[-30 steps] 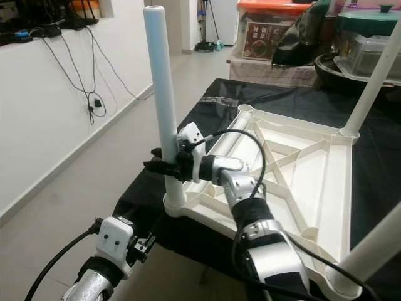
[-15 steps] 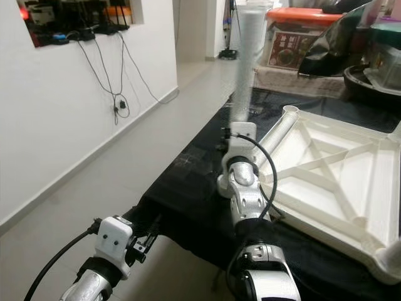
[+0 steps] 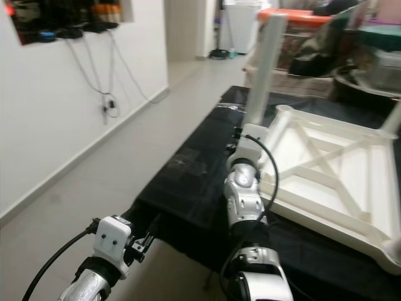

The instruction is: Building children table

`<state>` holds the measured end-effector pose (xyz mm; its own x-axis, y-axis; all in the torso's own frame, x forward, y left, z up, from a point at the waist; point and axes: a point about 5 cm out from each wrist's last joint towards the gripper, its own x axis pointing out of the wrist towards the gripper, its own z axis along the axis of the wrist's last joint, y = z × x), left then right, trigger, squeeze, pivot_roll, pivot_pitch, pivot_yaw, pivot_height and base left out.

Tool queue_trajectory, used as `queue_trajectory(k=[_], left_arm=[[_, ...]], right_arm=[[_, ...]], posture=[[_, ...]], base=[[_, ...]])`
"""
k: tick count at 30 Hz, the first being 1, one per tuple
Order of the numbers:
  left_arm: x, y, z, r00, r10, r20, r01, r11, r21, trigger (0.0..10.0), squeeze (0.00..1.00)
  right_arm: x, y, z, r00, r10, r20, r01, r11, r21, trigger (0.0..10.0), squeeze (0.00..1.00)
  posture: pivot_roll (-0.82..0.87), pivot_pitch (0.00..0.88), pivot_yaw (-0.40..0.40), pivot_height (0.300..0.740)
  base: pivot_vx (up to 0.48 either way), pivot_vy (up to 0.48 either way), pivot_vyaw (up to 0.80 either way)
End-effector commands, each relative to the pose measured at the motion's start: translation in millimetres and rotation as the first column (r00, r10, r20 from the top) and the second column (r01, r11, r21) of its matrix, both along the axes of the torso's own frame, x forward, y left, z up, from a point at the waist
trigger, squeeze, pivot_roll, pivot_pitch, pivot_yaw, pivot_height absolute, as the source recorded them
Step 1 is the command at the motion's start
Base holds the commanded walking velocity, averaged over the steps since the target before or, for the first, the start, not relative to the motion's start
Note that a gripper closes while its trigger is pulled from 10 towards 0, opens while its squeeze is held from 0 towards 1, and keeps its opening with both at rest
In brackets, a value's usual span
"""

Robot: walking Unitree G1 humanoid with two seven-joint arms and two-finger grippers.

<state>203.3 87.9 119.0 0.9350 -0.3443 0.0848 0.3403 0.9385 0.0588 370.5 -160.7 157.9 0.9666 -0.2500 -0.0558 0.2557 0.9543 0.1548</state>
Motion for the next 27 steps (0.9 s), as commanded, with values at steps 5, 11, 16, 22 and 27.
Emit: queue_trajectory(k=[5, 11, 16, 22, 27], left_arm=[[-0.1, -0.5, -5, 1.000, -0.005, -0.026, 0.004, 1.000, -0.005, 10.0, 0.00], [-0.1, 0.2, -5, 1.000, -0.004, -0.025, 0.004, 1.000, -0.002, 10.0, 0.00], [0.4, -0.2, -5, 1.000, -0.004, -0.024, 0.004, 1.000, 0.000, 10.0, 0.00], [0.2, -0.4, -6, 1.000, -0.003, -0.024, 0.003, 1.000, -0.001, 10.0, 0.00], [-0.3, -1.2, -6, 1.000, -0.002, -0.025, 0.002, 1.000, -0.002, 10.0, 0.00]], right_arm=[[3.8, 30.6, 11, 0.946, 0.300, 0.122, -0.309, 0.949, 0.065, 10.0, 0.00], [-8.5, 60.2, 11, 0.488, 0.865, 0.116, -0.873, 0.483, 0.069, 10.0, 0.00], [-17.2, 55.5, 12, 0.171, 0.980, 0.101, -0.983, 0.162, 0.089, 10.0, 0.00], [-19.9, 54.6, 16, 0.023, 0.995, 0.099, -0.997, 0.016, 0.077, 10.0, 0.00], [-21.1, 58.7, 20, -0.103, 0.993, 0.059, -0.993, -0.106, 0.051, 0.0, 0.00]], posture=[[-0.07, 0.000, 0.028, 0.740], [-0.07, 0.000, 0.031, 0.740], [-0.07, 0.000, 0.024, 0.740], [-0.06, 0.000, 0.020, 0.740], [-0.06, 0.000, 0.016, 0.740]], base=[[0.000, 0.000, 0.00], [0.000, 0.000, 0.00], [0.000, 0.000, 0.00], [0.000, 0.000, 0.00], [0.000, 0.000, 0.00]])
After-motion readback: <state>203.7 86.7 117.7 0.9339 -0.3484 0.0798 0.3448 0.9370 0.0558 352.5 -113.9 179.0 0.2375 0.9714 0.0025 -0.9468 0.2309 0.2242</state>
